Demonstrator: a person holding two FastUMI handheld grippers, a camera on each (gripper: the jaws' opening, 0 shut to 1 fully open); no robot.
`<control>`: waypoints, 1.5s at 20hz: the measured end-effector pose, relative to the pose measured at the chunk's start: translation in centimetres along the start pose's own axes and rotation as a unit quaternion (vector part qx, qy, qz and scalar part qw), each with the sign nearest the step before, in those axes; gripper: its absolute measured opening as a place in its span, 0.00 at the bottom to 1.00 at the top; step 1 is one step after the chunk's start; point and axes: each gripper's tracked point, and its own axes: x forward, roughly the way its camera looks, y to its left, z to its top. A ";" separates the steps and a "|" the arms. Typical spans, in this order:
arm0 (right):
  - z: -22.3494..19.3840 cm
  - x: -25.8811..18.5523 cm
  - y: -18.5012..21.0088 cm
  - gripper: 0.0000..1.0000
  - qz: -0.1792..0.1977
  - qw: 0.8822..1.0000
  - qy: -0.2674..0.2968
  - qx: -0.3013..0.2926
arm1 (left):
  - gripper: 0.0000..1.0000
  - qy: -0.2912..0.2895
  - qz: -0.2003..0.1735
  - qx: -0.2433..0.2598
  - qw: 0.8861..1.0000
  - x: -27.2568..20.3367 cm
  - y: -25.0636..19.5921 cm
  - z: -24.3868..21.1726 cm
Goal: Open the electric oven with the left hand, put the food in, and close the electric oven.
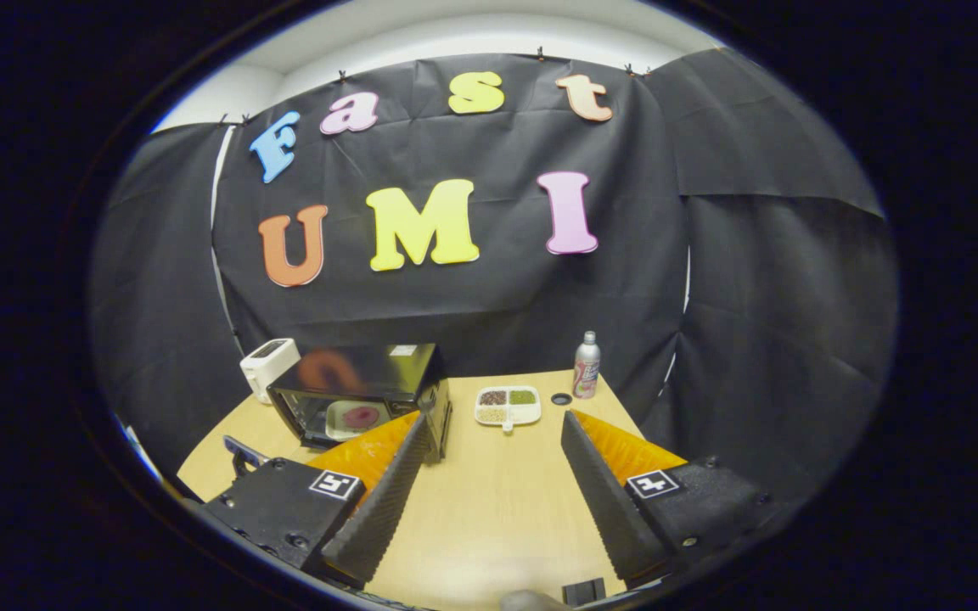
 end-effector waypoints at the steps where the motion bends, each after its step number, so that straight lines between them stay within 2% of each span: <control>1: 0.0 0.0 0.0 0.96 -0.002 1.000 0.001 0.000 | 0.97 0.003 0.000 0.004 1.000 0.4 -0.1 0.0; 3: 0.0 -0.1 0.1 0.96 -0.005 1.000 0.002 0.000 | 0.97 0.009 0.003 0.002 1.000 1.1 0.0 -0.1; 4: 0.1 -0.1 0.3 0.99 -0.002 1.000 0.004 0.000 | 0.97 0.008 0.004 0.000 1.000 1.4 0.0 -0.1; 6: 0.0 0.0 0.5 0.96 -0.002 1.000 0.008 0.000 | 1.00 0.006 0.008 -0.004 1.000 1.9 0.3 0.4; 7: 0.1 0.1 0.5 0.96 -0.002 1.000 0.007 0.000 | 0.97 0.004 0.008 -0.009 1.000 2.1 0.4 0.5; 8: 0.2 0.1 0.6 0.99 -0.002 1.000 0.008 0.000 | 0.98 0.009 0.007 -0.013 1.000 2.1 0.4 0.6; 13: 0.6 0.2 1.2 0.96 0.004 1.000 0.004 -0.004 | 0.98 -0.009 0.006 -0.009 1.000 0.9 0.3 2.2; 14: 0.7 0.3 1.2 1.00 0.004 1.000 0.003 -0.003 | 0.98 -0.015 0.006 -0.010 1.000 0.7 0.4 2.9; 15: 0.7 0.3 1.3 0.96 0.005 1.000 0.003 0.000 | 0.98 -0.023 0.006 -0.011 1.000 0.4 0.5 3.7; 16: 0.8 0.4 1.3 0.99 0.006 1.000 0.002 0.001 | 0.98 -0.032 0.006 -0.011 0.999 0.1 0.5 4.8; 19: 0.6 0.4 1.2 0.96 0.007 1.000 0.002 0.009 | 0.98 -0.060 0.003 -0.013 0.998 -0.7 0.4 8.4; 20: 0.7 0.4 1.1 0.99 0.006 1.000 0.001 0.012 | 0.98 -0.072 0.002 -0.012 0.997 -0.8 0.3 9.8; 25: 0.8 0.6 0.5 0.99 0.001 1.000 -0.001 0.026 | 0.98 -0.112 -0.002 0.001 0.994 -0.3 0.2 15.4; 30: 0.8 0.8 0.1 0.99 -0.006 1.000 -0.001 0.030 | 0.99 -0.118 0.001 0.001 0.993 0.8 0.2 17.5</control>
